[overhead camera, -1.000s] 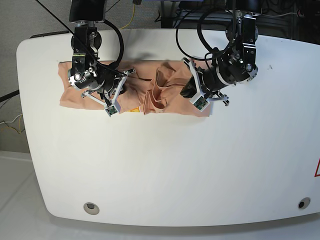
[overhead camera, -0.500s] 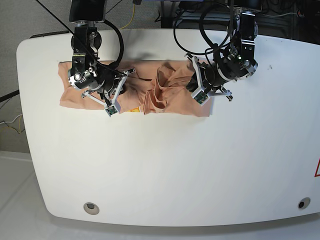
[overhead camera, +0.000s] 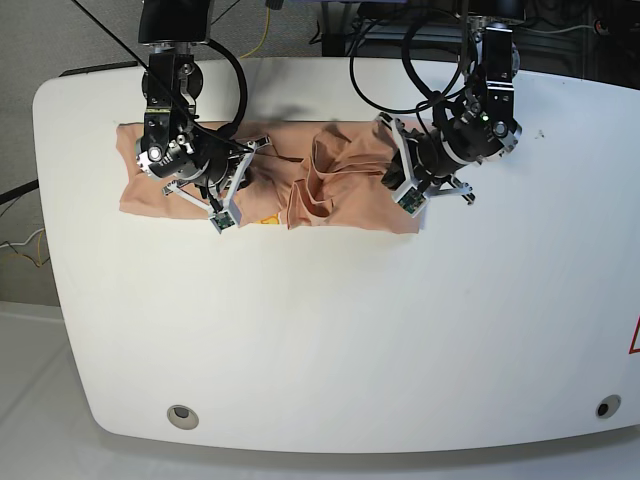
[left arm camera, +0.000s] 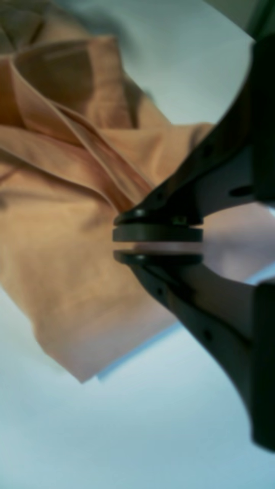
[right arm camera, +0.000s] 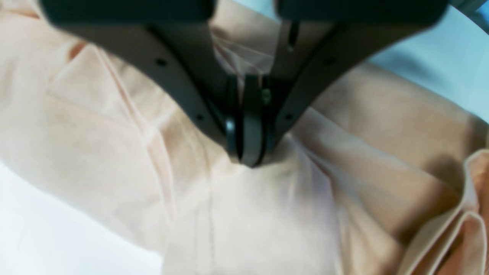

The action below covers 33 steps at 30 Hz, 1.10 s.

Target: Fold the T-shirt properly

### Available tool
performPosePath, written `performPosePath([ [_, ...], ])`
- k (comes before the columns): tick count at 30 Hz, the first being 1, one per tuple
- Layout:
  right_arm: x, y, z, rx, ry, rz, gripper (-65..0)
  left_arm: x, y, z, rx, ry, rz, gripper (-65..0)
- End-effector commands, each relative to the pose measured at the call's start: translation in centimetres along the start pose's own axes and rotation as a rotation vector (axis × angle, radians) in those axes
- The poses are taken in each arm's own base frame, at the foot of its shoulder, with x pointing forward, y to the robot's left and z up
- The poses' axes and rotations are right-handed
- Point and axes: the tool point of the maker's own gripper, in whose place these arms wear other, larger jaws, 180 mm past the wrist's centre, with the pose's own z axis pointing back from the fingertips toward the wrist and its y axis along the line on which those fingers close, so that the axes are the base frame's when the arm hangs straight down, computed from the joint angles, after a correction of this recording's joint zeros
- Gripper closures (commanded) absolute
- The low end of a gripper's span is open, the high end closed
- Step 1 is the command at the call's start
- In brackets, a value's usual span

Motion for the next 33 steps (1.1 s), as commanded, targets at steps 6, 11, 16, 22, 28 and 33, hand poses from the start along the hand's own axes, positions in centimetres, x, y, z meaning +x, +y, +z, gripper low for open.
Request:
performPosePath([
  [6, -1.4, -0.2, -0.1, -0.014, 0.059, 0.006, 0.0, 3.4, -3.3, -1.0, -0.080, -0.096, -0.018, -3.2],
  [11, -1.5, -0.2, -0.1, -0.013, 0.061, 0.006, 0.0, 4.3, -5.3, -1.5, -0.124, -0.115, -0.015, -3.2],
  [16, -1.5, -0.2, -0.1, -0.013, 0.062, 0.006, 0.0, 4.5, -6.7, -2.3, -0.165, -0.112, -0.008, -3.2],
  [22, -1.5, -0.2, -0.1, -0.013, 0.062, 0.006, 0.0, 5.0, -8.0, -2.6, -0.196, -0.119, -0.010, -3.2],
  [28, -1.5, -0.2, -0.1, -0.013, 0.062, 0.006, 0.0, 5.7, -9.4, -2.8, -0.226, -0.132, -0.021, -3.2],
  [33, -1.5, -0.2, -0.1, -0.013, 0.062, 0.006, 0.0, 5.9, -9.5, -2.7, -0.225, -0.137, -0.022, -3.2],
])
